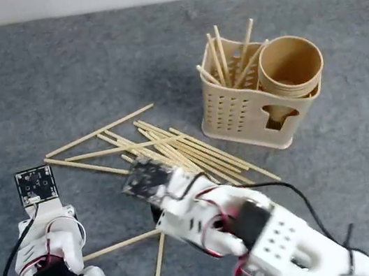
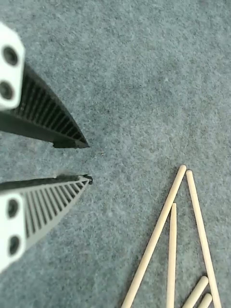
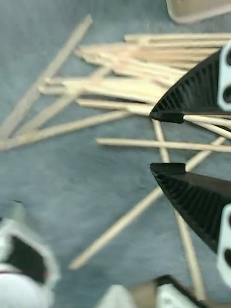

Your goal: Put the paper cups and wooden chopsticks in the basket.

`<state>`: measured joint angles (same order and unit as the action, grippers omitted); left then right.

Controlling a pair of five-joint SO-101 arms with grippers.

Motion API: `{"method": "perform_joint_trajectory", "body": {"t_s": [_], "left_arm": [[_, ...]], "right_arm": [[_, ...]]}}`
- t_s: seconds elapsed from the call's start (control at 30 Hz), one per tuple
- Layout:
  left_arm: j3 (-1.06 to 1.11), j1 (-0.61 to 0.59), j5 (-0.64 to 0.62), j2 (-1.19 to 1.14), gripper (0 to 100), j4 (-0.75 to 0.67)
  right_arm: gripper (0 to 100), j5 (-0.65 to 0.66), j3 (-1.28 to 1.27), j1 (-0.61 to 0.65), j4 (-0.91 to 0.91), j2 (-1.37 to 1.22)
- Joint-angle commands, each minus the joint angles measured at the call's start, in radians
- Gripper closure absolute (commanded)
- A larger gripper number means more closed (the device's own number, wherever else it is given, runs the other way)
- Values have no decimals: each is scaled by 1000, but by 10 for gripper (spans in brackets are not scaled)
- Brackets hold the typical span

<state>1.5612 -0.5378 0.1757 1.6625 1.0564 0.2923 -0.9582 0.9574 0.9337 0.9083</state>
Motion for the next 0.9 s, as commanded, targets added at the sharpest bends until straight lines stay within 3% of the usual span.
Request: {"method": "perform_joint_trajectory", "body": {"t_s": [0.0,0.33,0.63,0.87], "left_arm": [[-7,-4,-8,8,891,-21],[-7,-4,-8,8,891,-21],[-7,-4,-8,8,891,-18],[-5,-4,-8,8,891,-17]], "right_arm": [[851,26,18,21,-2,-137],[851,26,18,15,-137,-415],[904,28,39,-76,-205,-515],[908,31,67,-79,-208,-633]]}}
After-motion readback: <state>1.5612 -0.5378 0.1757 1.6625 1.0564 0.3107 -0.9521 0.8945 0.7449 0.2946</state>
